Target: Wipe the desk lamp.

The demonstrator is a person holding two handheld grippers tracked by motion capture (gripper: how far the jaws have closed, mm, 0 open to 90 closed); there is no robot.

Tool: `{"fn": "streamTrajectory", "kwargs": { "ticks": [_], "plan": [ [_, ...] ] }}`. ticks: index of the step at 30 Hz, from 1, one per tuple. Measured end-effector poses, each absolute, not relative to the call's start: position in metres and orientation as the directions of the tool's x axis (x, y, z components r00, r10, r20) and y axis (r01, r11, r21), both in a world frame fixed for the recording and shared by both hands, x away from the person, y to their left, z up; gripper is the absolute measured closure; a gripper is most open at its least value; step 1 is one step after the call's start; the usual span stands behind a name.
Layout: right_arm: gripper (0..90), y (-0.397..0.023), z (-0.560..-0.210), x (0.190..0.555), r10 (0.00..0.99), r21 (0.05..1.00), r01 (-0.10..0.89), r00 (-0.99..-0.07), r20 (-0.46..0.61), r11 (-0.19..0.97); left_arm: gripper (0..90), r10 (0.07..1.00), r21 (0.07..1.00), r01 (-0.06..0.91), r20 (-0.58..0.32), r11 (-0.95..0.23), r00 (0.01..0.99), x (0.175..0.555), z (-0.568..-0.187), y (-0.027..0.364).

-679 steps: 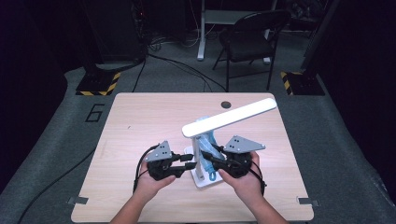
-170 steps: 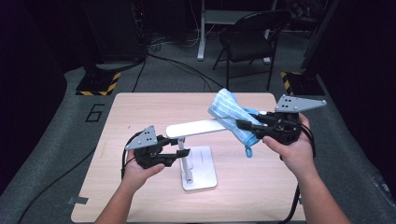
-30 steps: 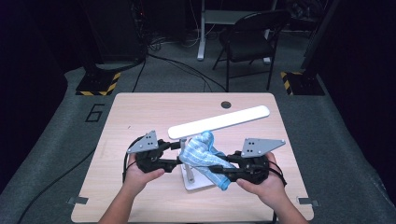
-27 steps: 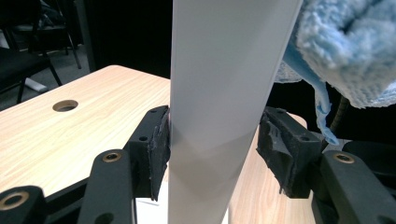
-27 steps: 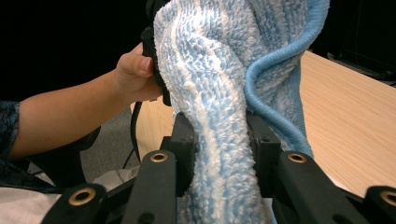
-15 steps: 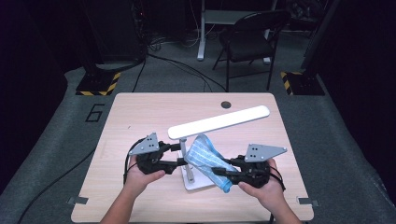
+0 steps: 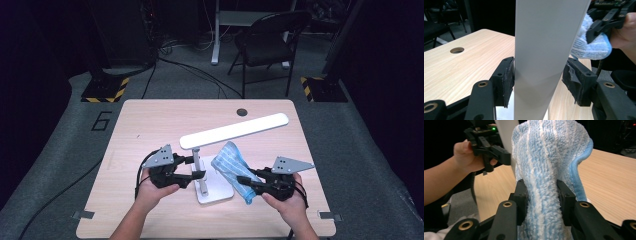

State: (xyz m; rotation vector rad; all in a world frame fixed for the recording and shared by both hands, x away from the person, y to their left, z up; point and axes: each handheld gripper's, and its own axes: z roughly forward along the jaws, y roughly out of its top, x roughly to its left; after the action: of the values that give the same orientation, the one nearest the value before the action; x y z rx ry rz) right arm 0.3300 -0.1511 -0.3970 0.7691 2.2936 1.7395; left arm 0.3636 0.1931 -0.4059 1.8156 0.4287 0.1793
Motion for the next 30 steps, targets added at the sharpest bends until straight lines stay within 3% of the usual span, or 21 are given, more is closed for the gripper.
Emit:
{"fn": "streamTrajectory", "kwargs": {
  "ticks": [17,30],
  "plan": [
    [67.1,-0.175,-0.458,0.343,0.677,0.905,0.384,-0.716,0.167,0.183,43.0,0.385,0.953,0.191,-0.089,-0.234,0.919,0.362,-0.409,0.194],
    [67.1,-0.180,-0.470,0.344,0.723,0.900,0.400,-0.673,0.158,0.176,42.9,0.389,0.953,0.192,-0.089,-0.235,0.917,0.361,-0.410,0.195]
  ]
}}
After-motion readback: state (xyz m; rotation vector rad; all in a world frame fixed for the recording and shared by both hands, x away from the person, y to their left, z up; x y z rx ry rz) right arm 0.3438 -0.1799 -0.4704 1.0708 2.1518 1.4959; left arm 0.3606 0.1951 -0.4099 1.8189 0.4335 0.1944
